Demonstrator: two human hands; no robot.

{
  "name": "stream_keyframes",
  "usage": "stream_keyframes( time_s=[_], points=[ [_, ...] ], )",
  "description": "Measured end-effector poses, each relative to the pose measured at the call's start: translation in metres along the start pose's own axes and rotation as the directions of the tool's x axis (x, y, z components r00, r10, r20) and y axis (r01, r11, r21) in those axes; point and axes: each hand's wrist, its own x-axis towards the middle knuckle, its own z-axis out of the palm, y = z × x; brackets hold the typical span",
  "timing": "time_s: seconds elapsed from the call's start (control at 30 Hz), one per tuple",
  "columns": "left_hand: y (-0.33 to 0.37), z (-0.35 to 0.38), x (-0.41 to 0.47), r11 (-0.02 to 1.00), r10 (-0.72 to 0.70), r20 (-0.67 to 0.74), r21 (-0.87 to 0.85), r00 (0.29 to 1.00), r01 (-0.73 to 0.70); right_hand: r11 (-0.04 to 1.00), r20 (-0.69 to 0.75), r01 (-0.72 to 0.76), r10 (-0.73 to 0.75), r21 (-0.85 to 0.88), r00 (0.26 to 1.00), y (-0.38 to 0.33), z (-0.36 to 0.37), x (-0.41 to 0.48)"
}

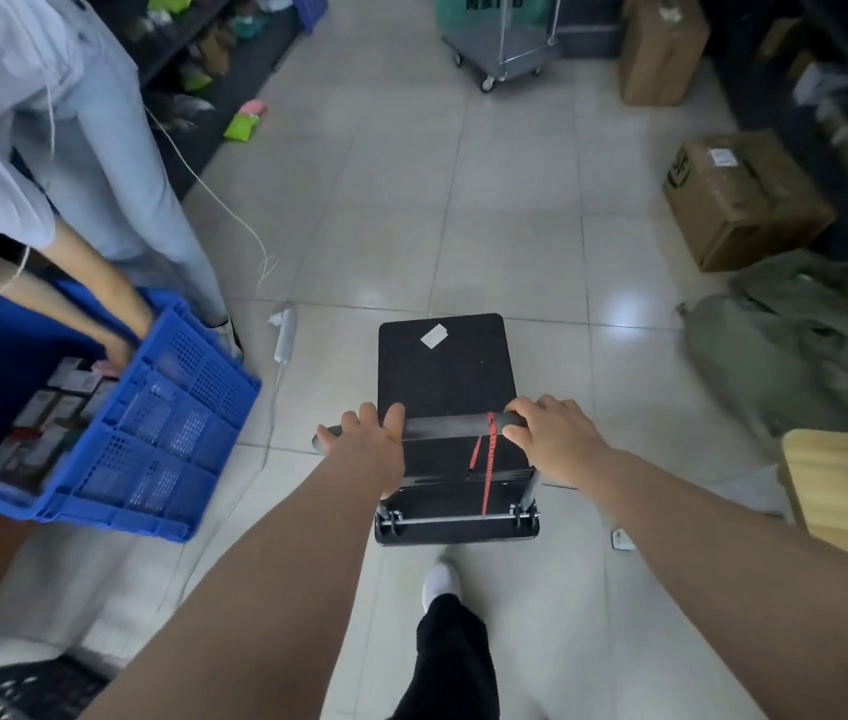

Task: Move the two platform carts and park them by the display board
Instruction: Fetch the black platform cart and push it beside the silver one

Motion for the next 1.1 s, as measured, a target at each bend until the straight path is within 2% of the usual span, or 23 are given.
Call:
stream_keyframes(
  time_s=[0.17, 0.27, 0.5, 0.73, 1.1],
  points=[
    [-0.005, -0.043, 0.082, 0.996, 0.068, 0.005, 0.05, 0.998, -0.068, 0.996, 0.017, -0.084, 0.084, 0.002, 0.996, -0.001, -0.032, 0.074],
    [-0.004, -0.07, 0.126, 0.993, 0.106, 0.039, 0.049, 0.994, -0.108, 0.991, 0.034, -0.114, 0.112, 0.065, 0.993, 0.006, -0.052, 0.112],
    [0.012, -0.124, 0.224, 0.982, 0.182, -0.005, -0.047, 0.983, -0.182, 0.995, -0.048, -0.101, 0.102, 0.021, 0.994, 0.04, -0.096, 0.209],
    [0.032, -0.179, 0.335, 0.975, 0.132, -0.038, -0.178, 0.991, -0.137, 1.0, -0.063, -0.027, 0.026, -0.01, 0.998, 0.08, -0.147, 0.327],
    [0.08, -0.262, 0.482, 0.974, 0.068, -0.037, -0.214, 0.997, -0.074, 1.0, -0.037, -0.003, 0.002, -0.018, 0.999, 0.142, -0.231, 0.486]
  ],
)
